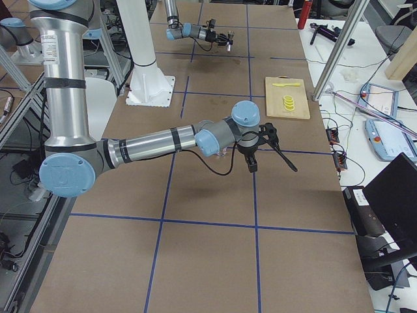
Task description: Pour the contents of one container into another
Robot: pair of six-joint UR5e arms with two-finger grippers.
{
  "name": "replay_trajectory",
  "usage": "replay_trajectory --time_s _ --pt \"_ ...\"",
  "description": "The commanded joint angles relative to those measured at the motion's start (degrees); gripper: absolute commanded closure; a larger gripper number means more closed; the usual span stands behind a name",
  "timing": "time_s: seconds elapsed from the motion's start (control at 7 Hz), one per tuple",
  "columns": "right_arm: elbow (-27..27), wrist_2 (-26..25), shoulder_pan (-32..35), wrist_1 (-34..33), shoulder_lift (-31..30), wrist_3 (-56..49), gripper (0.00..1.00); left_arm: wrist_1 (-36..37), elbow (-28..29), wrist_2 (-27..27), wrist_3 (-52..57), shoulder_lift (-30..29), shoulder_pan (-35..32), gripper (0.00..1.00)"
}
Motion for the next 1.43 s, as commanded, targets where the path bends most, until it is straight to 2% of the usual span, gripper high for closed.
replay_trajectory --time_s 0.0,0.14,0.29,0.43,0.57,0.71,0.86,1.0,1.14,1.29 --pt "0.4 -1.7 -2.2 1.5 2.3 6.1 0.00 -1.6 0.1 -2.3 9.1 -5.1 -1.4 1.00" --pt "0.4 -6.9 -7.3 8.5 2.3 14.2 0.00 -1.7 0.4 -2.1 15.3 -9.7 -1.8 1.00" --pt "0.7 -13.8 -13.4 16.9 2.3 24.6 0.00 -1.6 0.5 -2.2 16.3 -11.1 -1.8 1.00" --pt "2.1 -16.7 -17.2 19.3 2.3 30.5 0.00 -1.5 1.6 -2.6 16.4 -11.8 -2.1 1.00" --pt "4.7 -17.5 -18.9 19.3 2.2 31.8 0.00 -1.3 3.2 -4.2 19.6 -15.0 -2.3 1.00" --pt "8.1 -21.1 -22.9 19.2 1.7 39.9 0.00 -1.3 3.4 -6.0 25.5 -18.2 -2.5 1.00" --pt "11.6 -29.5 -29.4 19.2 0.3 45.3 0.00 -1.3 4.3 -7.1 26.1 -18.8 -2.7 1.00" --pt "15.2 -39.4 -35.7 19.1 -3.1 45.5 0.00 -1.3 5.2 -7.3 26.1 -19.6 -3.0 1.00" --pt "17.6 -51.5 -42.8 19.1 -7.0 46.2 0.00 -1.3 6.7 -8.1 26.1 -21.2 -3.1 1.00" --pt "18.6 -65.1 -51.1 19.9 -11.6 52.1 0.00 -1.3 7.2 -9.1 26.1 -21.8 -3.4 1.00"
